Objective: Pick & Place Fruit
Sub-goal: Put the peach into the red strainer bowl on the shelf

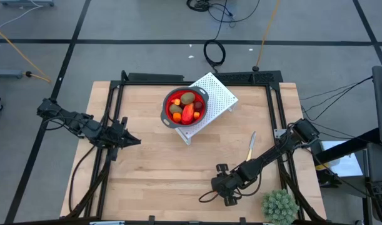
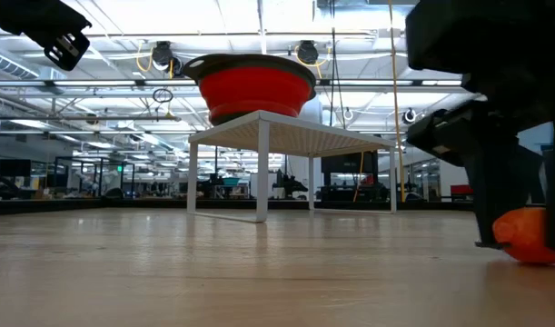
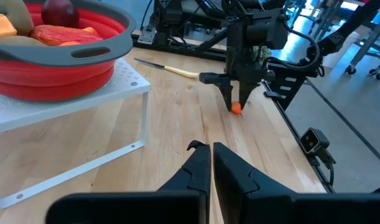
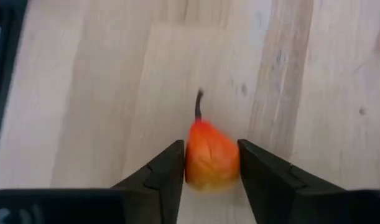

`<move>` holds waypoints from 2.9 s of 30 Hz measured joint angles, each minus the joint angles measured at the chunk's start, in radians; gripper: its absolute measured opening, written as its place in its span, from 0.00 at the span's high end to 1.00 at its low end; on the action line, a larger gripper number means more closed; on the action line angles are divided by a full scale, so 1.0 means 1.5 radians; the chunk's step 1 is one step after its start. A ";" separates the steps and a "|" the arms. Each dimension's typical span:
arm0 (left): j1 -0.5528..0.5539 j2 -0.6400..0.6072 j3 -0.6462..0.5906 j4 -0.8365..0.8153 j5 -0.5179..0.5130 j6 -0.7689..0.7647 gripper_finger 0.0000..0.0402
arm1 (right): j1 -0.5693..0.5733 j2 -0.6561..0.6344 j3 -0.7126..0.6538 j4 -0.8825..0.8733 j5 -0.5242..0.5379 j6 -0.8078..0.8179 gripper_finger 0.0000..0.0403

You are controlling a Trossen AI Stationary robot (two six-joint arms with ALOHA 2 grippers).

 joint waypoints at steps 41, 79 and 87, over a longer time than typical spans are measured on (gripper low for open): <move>0.000 0.000 0.000 -0.010 0.002 0.076 0.96 | -0.095 -0.185 0.001 0.814 -0.076 0.065 0.74; 0.000 0.000 0.000 -0.006 0.001 0.178 0.95 | -0.095 -0.185 0.001 0.794 0.160 -0.216 0.74; 0.000 0.000 0.000 0.005 0.000 0.175 0.95 | -0.113 -0.185 0.001 0.730 0.334 -0.294 0.74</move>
